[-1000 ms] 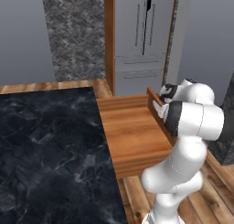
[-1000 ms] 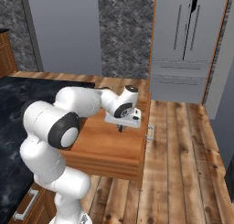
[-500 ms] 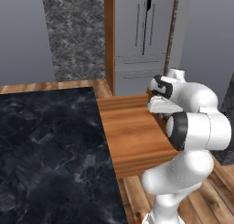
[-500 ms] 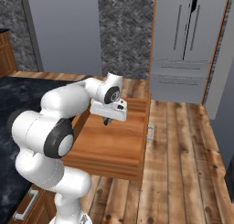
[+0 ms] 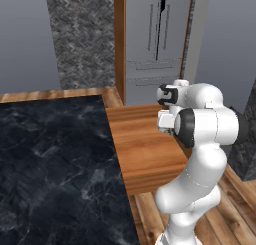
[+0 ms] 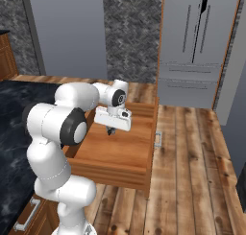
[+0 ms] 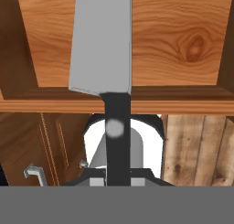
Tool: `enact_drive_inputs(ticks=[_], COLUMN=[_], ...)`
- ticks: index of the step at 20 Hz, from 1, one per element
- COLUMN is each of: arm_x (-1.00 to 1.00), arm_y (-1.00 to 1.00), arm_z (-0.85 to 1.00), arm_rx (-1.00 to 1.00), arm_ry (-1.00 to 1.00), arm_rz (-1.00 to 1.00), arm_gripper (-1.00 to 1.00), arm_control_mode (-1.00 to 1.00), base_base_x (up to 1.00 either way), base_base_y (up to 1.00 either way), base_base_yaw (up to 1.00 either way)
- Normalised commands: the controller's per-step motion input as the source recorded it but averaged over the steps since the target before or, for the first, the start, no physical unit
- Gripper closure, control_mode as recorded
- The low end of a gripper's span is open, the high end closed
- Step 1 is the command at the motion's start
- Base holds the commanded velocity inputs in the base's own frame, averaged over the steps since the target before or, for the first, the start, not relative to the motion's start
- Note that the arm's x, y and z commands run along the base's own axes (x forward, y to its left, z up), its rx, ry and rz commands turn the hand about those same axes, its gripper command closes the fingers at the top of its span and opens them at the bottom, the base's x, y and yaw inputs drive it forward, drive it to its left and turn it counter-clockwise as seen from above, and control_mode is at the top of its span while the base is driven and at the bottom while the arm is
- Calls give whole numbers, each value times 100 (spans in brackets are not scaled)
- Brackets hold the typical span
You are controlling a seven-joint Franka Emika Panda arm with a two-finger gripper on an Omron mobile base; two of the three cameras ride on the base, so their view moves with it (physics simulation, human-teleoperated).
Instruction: Pick up the metallic utensils from the counter and place them in the open drawer. Make sure not to pick up any wooden utensils.
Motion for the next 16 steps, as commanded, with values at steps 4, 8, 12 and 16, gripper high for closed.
enact_drive_inputs(ticks=[4,8,12,16], arm_x=[20,43,31,34], arm_y=[0,18,19,16], arm_z=[-48,-29,-14,-18], arm_rx=[0,0,0,0], arm_ry=[0,-1,-6,-10], arm_rz=[0,0,0,0], arm_gripper=[100,100,100,100], arm_control_mode=[-100,-100,-100,-100], base_base_x=[0,0,0,0], base_base_y=[0,0,0,0], base_base_yaw=[0,0,0,0])
